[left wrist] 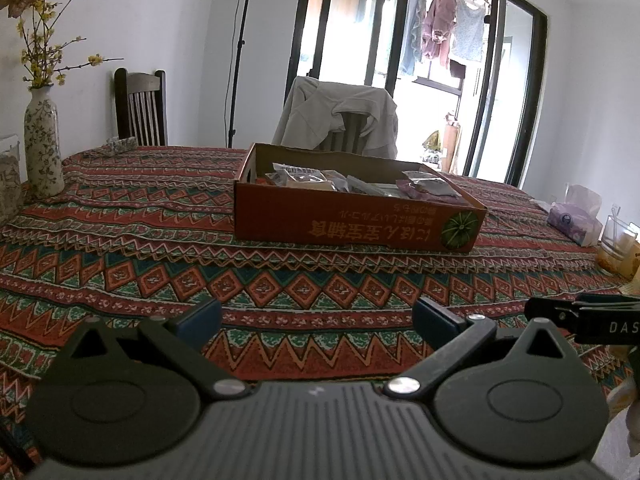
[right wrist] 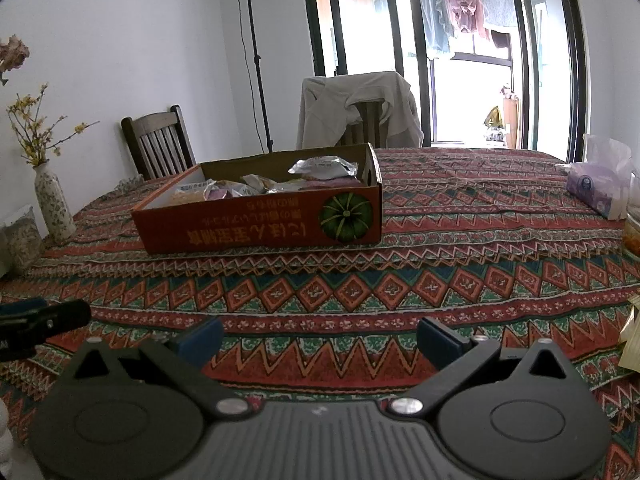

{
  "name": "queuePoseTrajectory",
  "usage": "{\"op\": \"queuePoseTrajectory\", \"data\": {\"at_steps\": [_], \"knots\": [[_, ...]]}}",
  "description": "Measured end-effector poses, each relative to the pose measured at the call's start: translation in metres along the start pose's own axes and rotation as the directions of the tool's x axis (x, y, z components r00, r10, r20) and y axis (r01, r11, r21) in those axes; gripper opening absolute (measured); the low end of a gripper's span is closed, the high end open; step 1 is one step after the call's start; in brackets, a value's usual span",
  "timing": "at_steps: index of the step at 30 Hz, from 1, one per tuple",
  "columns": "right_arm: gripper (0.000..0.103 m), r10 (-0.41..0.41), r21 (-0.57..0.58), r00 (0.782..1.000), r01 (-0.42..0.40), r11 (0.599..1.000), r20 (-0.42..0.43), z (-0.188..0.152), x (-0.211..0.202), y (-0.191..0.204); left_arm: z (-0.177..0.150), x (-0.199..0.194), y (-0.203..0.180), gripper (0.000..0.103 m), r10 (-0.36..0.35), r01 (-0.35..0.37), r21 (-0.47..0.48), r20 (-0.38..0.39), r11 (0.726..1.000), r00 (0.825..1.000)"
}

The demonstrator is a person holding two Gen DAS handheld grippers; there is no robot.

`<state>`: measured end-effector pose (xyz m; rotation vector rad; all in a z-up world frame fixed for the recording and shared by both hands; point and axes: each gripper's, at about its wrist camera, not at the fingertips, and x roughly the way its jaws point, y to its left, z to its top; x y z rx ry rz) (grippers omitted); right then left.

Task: Organize snacks

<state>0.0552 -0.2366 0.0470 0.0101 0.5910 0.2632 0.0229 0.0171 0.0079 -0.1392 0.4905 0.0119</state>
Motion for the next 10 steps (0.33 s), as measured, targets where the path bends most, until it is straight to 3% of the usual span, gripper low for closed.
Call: {"op": "queuePoseTrajectory", "data": {"at_steps": [10], "knots": [[0.103, 0.0, 0.0, 1.0, 0.0, 1.0, -0.009, -0.0046, 0.0014, -0.0002, -0.0007, -0.0021, 0.0013, 0.103, -0.002, 0.002, 0.001, 0.028, 1.0, 1.0]]}}
